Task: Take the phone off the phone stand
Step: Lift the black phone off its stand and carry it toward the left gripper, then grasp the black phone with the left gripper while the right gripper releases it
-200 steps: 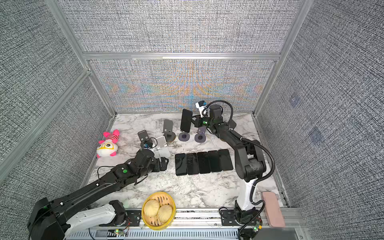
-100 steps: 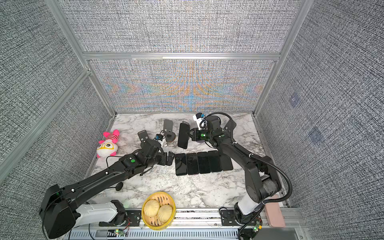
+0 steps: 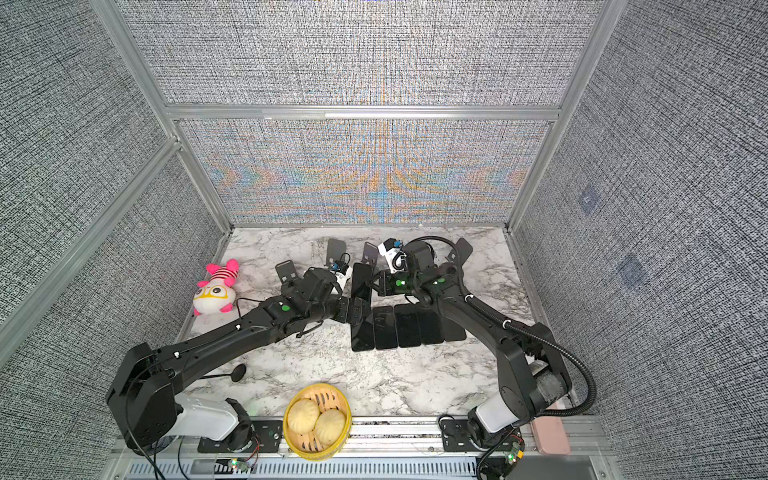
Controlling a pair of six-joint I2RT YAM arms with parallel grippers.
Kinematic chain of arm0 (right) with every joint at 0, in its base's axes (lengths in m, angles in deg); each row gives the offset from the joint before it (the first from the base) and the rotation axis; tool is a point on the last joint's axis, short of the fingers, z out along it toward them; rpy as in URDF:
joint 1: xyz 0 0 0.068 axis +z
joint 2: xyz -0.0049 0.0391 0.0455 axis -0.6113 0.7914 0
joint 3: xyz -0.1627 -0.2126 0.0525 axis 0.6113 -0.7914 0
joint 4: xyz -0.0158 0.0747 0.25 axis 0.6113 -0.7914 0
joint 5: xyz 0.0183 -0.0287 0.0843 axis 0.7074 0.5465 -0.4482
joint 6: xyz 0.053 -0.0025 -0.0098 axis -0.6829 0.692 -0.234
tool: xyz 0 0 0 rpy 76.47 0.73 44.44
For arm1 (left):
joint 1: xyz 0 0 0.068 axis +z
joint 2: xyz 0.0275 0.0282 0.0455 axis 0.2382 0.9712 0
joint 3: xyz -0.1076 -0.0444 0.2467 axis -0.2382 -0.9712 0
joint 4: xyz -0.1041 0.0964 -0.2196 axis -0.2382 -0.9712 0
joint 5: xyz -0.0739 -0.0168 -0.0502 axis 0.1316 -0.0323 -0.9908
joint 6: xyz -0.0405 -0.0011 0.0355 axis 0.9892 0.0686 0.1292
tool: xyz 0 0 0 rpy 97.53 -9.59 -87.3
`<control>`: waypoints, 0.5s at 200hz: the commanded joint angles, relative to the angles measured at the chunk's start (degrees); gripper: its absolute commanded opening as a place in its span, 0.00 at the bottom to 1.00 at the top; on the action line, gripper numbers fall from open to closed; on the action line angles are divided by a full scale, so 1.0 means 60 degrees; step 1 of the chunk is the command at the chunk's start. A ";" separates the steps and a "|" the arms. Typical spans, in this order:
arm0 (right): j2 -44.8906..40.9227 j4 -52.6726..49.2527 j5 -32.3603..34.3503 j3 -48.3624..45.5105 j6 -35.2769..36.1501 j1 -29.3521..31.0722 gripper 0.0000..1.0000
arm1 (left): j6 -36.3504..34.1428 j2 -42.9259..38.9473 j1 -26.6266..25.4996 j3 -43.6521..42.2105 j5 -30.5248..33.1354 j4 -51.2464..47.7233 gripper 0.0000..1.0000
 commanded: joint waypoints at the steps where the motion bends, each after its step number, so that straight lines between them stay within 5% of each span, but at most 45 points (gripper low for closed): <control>1: -0.0107 0.0365 -0.0203 -0.0012 -0.0054 0.0122 0.00 | 0.0194 0.0065 0.0009 0.0031 -0.0220 0.0308 0.99; 43: -0.0195 0.0482 -0.0259 -0.0131 -0.0053 0.0277 0.00 | 0.0492 0.0160 0.0009 -0.0003 -0.0348 0.0482 0.98; 100: -0.0441 0.0702 -0.0388 -0.0349 -0.0022 0.0448 0.00 | 0.0624 0.0084 0.0010 -0.0061 -0.0245 0.0488 0.84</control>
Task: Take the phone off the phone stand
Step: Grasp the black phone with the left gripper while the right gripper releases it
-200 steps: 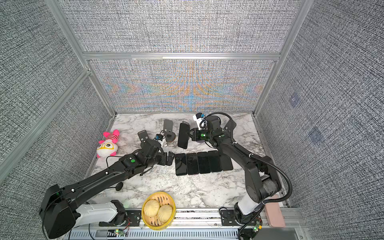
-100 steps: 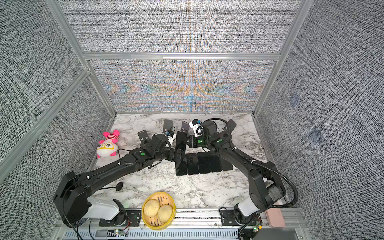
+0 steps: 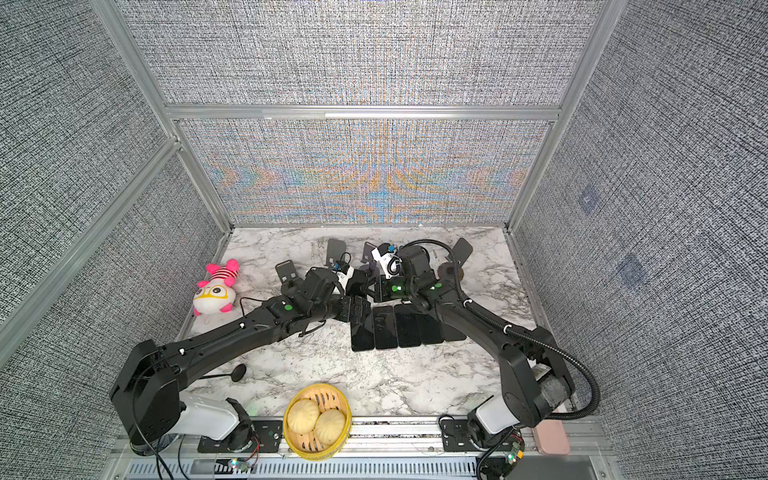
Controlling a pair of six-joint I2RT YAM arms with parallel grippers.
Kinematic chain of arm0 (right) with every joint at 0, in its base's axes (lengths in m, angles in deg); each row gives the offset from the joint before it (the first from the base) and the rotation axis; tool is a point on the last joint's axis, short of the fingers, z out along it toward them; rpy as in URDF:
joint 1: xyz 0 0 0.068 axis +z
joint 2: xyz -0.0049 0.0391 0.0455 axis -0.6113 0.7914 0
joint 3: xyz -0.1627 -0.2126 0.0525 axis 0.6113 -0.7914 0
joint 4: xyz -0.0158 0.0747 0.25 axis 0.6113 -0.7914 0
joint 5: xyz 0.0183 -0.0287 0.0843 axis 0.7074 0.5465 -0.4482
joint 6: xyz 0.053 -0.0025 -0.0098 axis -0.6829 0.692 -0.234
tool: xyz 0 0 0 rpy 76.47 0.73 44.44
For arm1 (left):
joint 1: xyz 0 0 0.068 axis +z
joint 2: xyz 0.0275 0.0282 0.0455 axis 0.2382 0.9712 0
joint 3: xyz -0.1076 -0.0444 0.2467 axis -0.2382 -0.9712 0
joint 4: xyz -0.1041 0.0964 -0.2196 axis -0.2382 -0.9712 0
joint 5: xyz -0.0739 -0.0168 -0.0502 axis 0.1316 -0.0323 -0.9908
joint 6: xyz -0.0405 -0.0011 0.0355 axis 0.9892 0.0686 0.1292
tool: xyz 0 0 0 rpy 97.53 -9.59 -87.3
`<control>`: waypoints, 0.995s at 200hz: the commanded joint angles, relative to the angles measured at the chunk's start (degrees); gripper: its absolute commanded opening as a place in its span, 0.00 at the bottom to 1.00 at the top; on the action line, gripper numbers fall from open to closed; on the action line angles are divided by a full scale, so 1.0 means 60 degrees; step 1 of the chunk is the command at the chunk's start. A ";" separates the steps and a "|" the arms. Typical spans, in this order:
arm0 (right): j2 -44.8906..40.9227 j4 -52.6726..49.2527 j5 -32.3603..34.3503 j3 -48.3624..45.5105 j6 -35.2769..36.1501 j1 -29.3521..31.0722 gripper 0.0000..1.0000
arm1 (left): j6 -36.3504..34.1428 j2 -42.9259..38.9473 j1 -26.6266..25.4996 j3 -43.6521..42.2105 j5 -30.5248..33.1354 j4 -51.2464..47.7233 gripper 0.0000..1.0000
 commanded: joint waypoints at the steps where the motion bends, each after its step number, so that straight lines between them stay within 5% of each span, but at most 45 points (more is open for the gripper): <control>1: -0.0151 0.0538 -0.0267 -0.0040 0.0004 0.0093 0.00 | 0.0096 -0.0060 0.0006 -0.0034 0.0010 0.0266 0.83; 111: -0.0167 0.0479 -0.0255 -0.0022 0.0122 0.0235 0.00 | 0.0853 -0.0391 0.0016 -0.0179 0.0697 -0.0062 0.52; 199: -0.0230 0.0069 0.0079 0.0147 0.0181 0.0235 0.35 | 0.0984 -0.1265 0.0283 -0.1065 0.0937 0.0323 0.38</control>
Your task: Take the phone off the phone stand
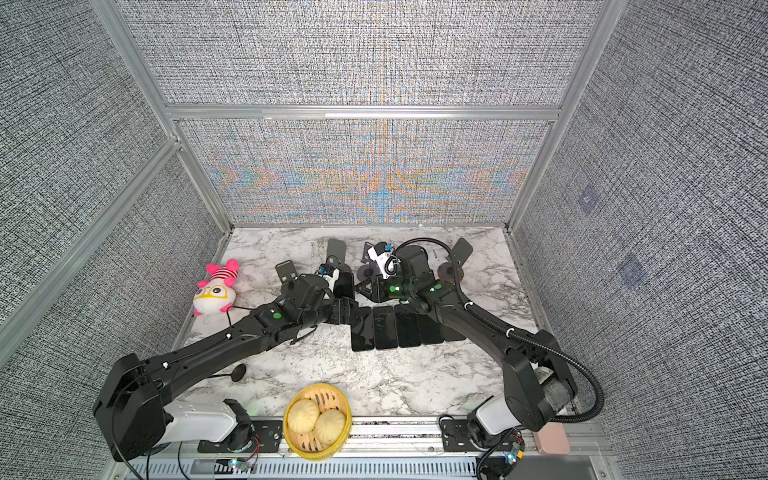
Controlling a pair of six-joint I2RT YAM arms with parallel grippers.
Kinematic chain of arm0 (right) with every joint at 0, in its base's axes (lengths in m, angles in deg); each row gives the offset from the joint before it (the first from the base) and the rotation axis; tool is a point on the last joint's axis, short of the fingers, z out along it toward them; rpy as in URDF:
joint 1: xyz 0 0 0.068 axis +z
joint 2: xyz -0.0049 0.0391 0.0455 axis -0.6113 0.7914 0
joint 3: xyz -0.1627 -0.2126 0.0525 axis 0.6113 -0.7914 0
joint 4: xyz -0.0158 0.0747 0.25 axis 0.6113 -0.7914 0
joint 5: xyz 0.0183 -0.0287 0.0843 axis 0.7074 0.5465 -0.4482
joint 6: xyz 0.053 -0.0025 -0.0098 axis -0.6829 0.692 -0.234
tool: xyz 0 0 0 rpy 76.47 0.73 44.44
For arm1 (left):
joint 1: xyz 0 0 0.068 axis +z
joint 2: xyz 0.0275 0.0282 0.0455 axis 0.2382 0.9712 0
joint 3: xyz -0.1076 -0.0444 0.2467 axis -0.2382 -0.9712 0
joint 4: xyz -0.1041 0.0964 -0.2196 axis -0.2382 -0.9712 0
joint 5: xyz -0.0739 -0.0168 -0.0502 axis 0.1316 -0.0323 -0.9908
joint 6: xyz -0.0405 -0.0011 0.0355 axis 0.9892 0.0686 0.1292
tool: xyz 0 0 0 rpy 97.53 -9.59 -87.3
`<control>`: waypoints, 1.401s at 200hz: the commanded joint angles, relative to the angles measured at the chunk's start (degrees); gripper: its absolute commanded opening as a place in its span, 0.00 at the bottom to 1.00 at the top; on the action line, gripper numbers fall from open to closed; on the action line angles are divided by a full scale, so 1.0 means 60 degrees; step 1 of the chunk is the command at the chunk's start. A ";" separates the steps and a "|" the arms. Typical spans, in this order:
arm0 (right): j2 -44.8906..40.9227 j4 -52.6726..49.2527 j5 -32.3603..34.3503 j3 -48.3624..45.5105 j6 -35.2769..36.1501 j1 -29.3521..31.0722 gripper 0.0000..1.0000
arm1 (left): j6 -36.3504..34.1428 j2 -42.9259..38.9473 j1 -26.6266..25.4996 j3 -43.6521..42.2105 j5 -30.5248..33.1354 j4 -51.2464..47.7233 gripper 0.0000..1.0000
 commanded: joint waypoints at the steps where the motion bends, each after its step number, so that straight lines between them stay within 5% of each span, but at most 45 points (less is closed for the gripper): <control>1: -0.0075 -0.0131 0.0174 0.0059 0.0064 0.0009 0.36 | 0.0202 -0.0197 0.0145 -0.0107 0.0046 0.0327 0.38; 56: -0.0120 -0.1168 0.2323 -0.0090 0.0529 0.0180 0.37 | 0.0232 -0.1440 0.1173 -0.0223 -0.0181 -0.1891 0.32; 105: 0.1351 -0.1040 0.3440 0.0274 0.0445 0.1730 0.32 | 0.0148 -0.3105 0.2383 -0.0631 -0.0447 -0.3538 0.28; 193: 0.4430 -0.1862 0.6883 0.2580 0.1417 0.3673 0.36 | 0.0049 -0.3363 0.4022 -0.1234 -0.1644 -0.3528 0.13; 280: 0.5851 -0.1933 0.7653 0.3465 0.0792 0.3943 0.34 | 0.0162 -0.3413 0.4384 -0.1463 -0.1942 -0.3330 0.00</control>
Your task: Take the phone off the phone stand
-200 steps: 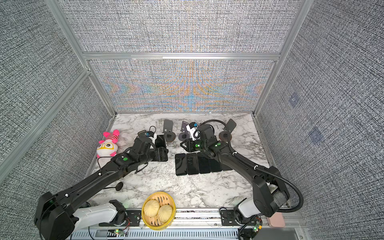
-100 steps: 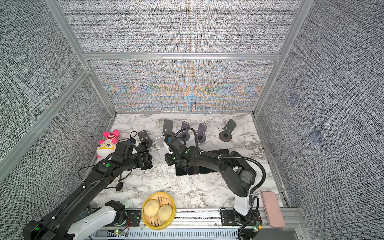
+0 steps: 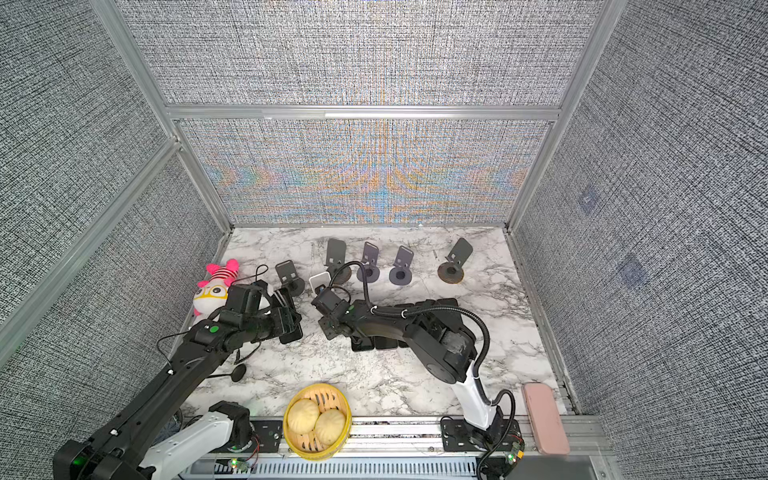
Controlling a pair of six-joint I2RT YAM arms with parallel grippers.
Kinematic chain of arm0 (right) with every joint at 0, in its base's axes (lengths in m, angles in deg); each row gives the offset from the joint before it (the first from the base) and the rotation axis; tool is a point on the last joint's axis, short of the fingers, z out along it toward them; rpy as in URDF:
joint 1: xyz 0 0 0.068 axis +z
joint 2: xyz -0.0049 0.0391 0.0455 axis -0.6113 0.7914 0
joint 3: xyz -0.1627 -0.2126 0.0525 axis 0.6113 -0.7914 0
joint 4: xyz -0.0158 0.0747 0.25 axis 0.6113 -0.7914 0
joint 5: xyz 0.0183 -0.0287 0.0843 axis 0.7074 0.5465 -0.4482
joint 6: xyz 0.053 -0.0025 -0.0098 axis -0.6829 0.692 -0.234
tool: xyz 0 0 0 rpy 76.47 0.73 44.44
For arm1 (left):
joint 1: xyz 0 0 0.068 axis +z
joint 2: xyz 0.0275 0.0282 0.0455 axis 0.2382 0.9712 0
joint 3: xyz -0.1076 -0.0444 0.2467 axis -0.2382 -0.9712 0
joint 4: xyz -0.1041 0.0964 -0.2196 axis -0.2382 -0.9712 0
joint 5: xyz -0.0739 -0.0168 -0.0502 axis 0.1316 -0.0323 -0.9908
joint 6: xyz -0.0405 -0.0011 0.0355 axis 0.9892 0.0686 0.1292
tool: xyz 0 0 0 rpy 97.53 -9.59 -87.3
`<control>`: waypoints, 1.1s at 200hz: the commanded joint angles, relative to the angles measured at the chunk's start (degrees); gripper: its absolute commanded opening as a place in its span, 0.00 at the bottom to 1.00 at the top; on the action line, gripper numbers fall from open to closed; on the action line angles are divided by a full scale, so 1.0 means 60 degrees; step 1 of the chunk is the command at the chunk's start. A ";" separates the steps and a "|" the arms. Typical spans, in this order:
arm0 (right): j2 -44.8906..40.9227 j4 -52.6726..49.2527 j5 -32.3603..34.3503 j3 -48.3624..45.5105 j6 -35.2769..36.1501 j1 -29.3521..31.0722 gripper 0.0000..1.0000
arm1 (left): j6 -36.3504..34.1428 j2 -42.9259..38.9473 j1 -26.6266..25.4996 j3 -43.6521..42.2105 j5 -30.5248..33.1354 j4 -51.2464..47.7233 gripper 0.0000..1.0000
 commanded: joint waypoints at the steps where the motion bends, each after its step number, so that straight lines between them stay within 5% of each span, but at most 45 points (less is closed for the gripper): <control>1: 0.0150 0.0030 0.0402 0.0092 -0.0412 0.0012 0.34 | -0.0020 -0.0119 0.0036 0.0033 -0.0084 0.0373 0.00; 165: 0.2528 0.1874 0.1963 0.1628 -0.0436 0.0007 0.32 | 0.0259 -0.0809 0.0040 -0.0704 -0.0377 0.0950 0.00; 220: 0.2321 0.2103 0.1906 0.1653 -0.0281 -0.0011 0.32 | 0.0229 -0.0777 0.0051 -0.0717 -0.0311 0.0942 0.00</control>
